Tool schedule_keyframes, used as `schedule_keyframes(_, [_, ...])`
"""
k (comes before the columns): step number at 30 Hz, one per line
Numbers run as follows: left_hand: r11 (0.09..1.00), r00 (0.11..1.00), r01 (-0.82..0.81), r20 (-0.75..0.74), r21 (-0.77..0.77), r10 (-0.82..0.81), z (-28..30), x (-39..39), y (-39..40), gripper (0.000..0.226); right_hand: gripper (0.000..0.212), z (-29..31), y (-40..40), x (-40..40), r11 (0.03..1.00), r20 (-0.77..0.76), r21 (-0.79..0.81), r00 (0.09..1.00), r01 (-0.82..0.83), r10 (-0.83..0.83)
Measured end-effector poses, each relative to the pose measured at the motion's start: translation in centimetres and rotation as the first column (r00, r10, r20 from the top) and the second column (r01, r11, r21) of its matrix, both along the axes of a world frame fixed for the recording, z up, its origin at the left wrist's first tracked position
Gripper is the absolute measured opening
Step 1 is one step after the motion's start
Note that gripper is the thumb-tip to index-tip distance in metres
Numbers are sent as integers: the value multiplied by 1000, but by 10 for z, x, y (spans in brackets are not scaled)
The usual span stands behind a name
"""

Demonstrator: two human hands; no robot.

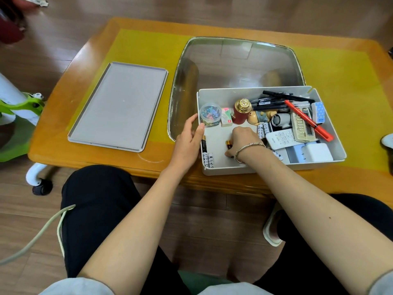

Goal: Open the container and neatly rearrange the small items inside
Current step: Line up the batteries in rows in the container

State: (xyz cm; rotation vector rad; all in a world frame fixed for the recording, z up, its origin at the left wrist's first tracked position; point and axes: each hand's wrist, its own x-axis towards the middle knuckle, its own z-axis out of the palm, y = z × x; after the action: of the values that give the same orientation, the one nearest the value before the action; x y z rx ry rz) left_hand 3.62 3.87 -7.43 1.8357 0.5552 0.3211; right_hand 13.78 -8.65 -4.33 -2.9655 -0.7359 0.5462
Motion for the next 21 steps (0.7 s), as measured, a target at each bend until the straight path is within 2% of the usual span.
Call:
schedule_keyframes(2, [1000,1000,3,1,-7,-3,0,0,0,46,31,0,-2,1,998,11,52,1000,-22,21])
schedule_keyframes(4, [1000,1000,4,5,-11,-4,-1,0,0,46,29,1,-2,3,984,-3,177,1000,-21,22])
schedule_keyframes(6, [1000,1000,-2,8,-8,2,-2,1,0,46,34,2,2,3,955,-78,295,997,16,7])
schedule_keyframes(9, [1000,1000,-5,14,-1,5,-3,2,1,46,34,1,13,3,915,-188,387,981,112,-41])
schedule_keyframes(15, [1000,1000,-4,31,15,3,-5,2,1,47,31,-3,25,-5,905,-340,384,940,181,-43])
schedule_keyframes(17, [1000,999,-7,33,7,6,-5,2,0,46,31,-4,24,-4,915,-347,362,937,177,-45])
schedule_keyframes(21, [1000,999,-19,28,4,19,-6,3,0,46,49,1,19,-1,934,-366,307,929,181,-59])
